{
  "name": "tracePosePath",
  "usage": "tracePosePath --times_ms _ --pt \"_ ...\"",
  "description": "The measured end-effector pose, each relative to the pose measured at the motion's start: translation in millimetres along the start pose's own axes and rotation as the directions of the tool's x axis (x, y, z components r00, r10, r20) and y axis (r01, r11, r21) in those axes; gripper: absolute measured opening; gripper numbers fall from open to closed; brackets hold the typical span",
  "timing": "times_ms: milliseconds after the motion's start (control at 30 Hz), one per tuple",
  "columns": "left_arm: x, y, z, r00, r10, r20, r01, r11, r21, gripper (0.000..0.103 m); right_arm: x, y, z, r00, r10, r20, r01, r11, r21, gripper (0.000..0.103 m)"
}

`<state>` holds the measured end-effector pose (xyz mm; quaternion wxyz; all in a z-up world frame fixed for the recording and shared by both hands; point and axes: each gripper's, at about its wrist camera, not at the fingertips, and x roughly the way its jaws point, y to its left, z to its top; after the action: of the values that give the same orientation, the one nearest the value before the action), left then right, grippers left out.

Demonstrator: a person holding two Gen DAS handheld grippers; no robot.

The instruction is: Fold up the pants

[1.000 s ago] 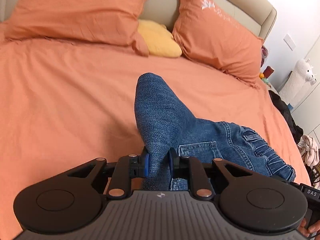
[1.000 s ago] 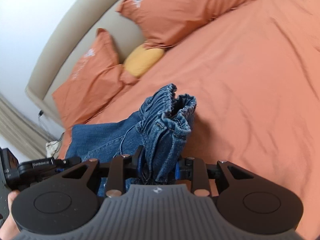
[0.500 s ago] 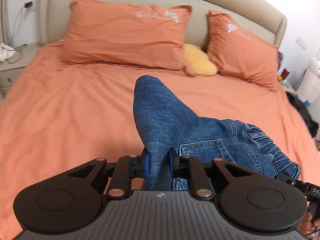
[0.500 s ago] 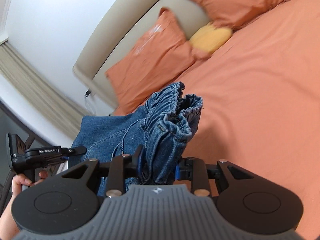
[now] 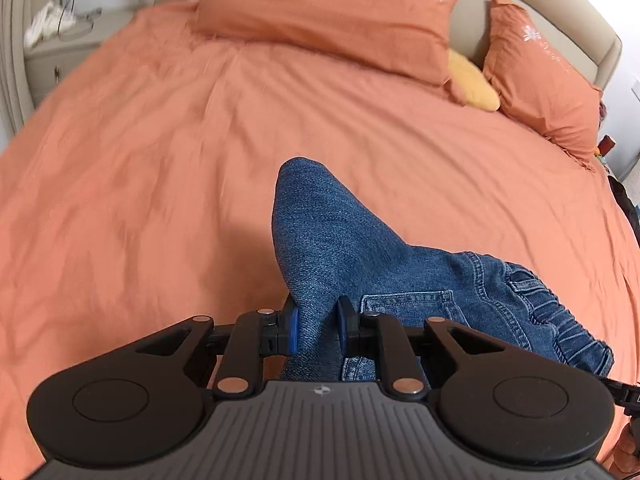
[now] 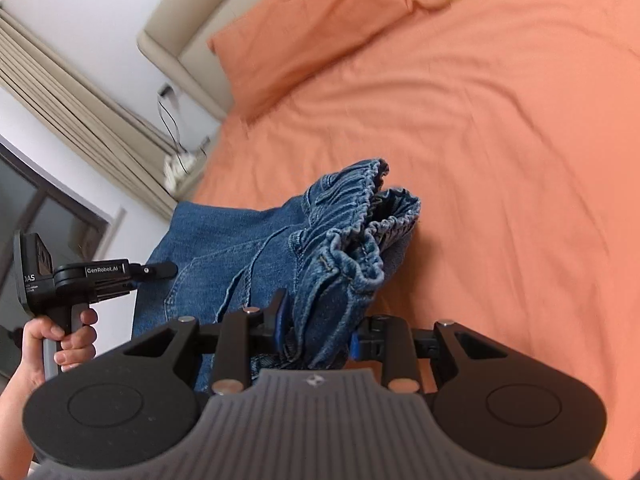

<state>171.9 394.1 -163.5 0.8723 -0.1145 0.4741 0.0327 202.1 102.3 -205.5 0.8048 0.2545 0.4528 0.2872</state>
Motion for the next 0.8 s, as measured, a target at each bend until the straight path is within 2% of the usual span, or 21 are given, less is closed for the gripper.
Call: tracePosePath --times_ms 267,467,567,600,700,733,800 --pt "52 38 -23 0.999 -0.038 -0.034 0.034 0.993 -0.11 0.021 36 -22 -26 0.989 -0.084 -0.121 0.083 0.996 -0.015 0.025" --pt "84 45 -30 0.998 -0.046 -0.051 0.041 0.994 -0.099 0.028 64 -35 -27 0.974 -0.141 -0.175 0.137 0.99 -0.032 0.028" --pt "91 44 -29 0.997 -0.06 -0.054 0.054 0.992 -0.111 0.031 75 -41 -28 0.971 -0.156 -0.184 0.154 0.988 -0.024 0.033" --pt "88 41 -27 0.997 -0.05 -0.055 0.044 0.993 -0.106 0.036 76 -42 -27 0.97 -0.155 -0.185 0.157 0.988 -0.007 0.034" --pt "72 33 -24 0.999 0.005 -0.035 -0.008 0.997 -0.077 0.049 73 -38 -23 0.971 -0.167 -0.172 0.164 0.986 -0.036 0.052" --pt "68 33 -24 0.999 0.017 -0.028 -0.019 0.997 -0.073 0.049 69 -36 -20 0.972 -0.165 -0.165 0.157 0.986 -0.059 0.06" --pt "51 32 -24 0.999 0.048 0.004 -0.048 0.997 -0.055 0.049 57 -30 -15 0.975 -0.168 -0.148 0.153 0.982 -0.111 0.062"
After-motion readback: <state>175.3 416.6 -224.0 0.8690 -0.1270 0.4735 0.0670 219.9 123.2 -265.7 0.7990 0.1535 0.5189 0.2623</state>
